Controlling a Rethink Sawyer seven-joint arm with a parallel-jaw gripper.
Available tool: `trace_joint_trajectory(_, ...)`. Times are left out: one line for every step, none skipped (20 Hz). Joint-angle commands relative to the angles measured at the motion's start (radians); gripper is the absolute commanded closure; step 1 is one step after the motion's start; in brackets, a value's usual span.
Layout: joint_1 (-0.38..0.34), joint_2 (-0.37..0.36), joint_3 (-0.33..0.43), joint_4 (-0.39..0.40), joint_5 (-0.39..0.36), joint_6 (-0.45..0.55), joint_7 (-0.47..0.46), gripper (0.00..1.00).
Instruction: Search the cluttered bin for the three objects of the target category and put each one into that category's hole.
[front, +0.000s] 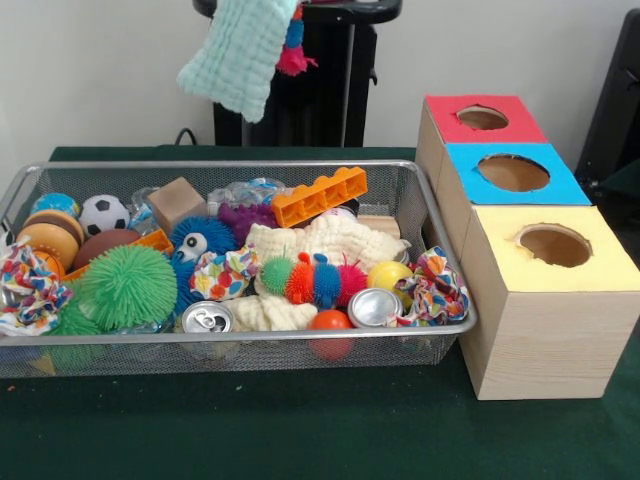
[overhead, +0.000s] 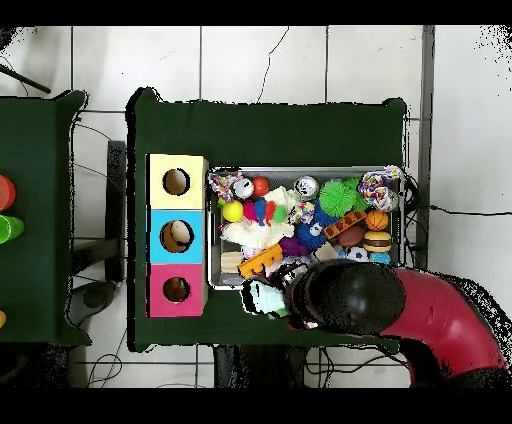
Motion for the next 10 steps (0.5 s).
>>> trace_joint_trajectory(0.015, -0.195, -0.024, 0.212, 0.146, -0.057, -0.022, 1.00)
trace_joint_trajectory(0.021, -0.221, -0.044, 0.232, 0.170, -0.051, -0.029, 1.00)
trace_joint_trajectory(0.017, -0.240, -0.059, 0.237, 0.183, -0.033, -0.043, 1.00)
trace_joint_trajectory(0.014, -0.258, -0.074, 0.241, 0.197, -0.016, -0.057, 1.00)
trace_joint_trajectory(0.024, -0.268, -0.091, 0.237, 0.190, 0.008, -0.026, 1.00)
trace_joint_trajectory(0.029, -0.284, -0.105, 0.240, 0.182, 0.023, -0.017, 1.00)
trace_joint_trajectory(0.031, -0.297, -0.116, 0.245, 0.179, 0.030, -0.019, 1.00)
trace_joint_trajectory(0.035, -0.315, -0.132, 0.254, 0.181, 0.033, -0.024, 1.00)
trace_joint_trajectory(0.036, -0.330, -0.148, 0.261, 0.178, 0.025, -0.033, 1.00)
trace_joint_trajectory(0.040, -0.349, -0.164, 0.275, 0.185, 0.022, -0.058, 1.00)
